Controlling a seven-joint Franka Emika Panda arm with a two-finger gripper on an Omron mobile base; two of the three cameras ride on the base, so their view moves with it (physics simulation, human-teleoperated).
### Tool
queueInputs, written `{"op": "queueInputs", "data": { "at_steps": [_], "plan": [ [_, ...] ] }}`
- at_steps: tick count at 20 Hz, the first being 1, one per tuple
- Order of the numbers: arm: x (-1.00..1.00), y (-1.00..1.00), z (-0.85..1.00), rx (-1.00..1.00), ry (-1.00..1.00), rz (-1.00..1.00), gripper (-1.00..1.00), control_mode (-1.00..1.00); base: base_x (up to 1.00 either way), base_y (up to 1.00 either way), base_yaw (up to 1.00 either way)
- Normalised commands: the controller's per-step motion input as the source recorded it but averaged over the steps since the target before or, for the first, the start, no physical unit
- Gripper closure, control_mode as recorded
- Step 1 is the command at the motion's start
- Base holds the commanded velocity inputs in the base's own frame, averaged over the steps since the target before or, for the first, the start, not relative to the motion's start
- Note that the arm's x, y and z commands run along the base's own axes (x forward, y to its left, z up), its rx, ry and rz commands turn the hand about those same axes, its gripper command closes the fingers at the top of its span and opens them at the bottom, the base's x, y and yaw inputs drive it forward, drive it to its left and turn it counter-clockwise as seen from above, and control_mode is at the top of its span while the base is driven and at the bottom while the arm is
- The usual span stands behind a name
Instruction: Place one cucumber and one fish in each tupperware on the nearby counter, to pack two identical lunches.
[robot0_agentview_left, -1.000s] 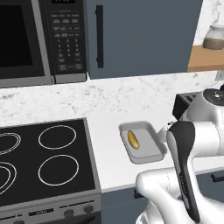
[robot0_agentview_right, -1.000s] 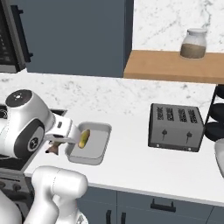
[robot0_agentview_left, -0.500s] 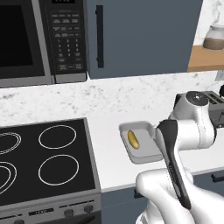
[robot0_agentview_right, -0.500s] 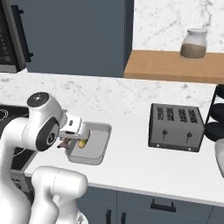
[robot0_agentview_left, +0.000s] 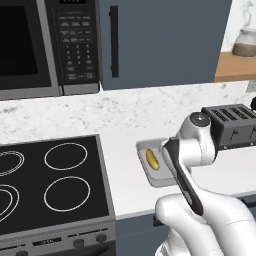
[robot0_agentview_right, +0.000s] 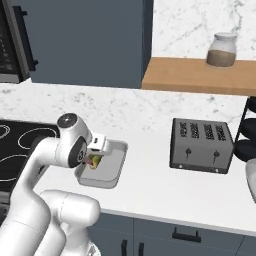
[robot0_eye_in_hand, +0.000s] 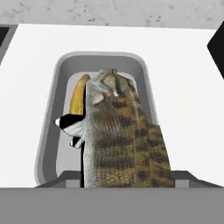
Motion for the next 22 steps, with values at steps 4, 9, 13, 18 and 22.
{"op": "queueInputs", "data": {
  "at_steps": [4, 9, 13, 18, 22],
  "plan": [
    [0.88, -0.04, -0.63, 0.0, 0.08, 0.0, 1.0, -1.0, 0.0, 0.0, 0.0],
    [0.42, 0.0, -0.47, 0.03, 0.08, 0.0, 1.0, -1.0, 0.0, 0.0, 0.0],
    [0.27, -0.07, -0.27, 0.05, 0.01, 0.0, 1.0, -1.0, 0.0, 0.0, 0.0],
    [0.13, -0.05, -0.21, 0.02, 0.0, 0.0, -1.0, -1.0, 0.0, 0.0, 0.0],
    [0.08, 0.02, -0.19, 0.0, 0.0, 0.0, -1.0, -1.0, 0.0, 0.0, 0.0]
  ]
}}
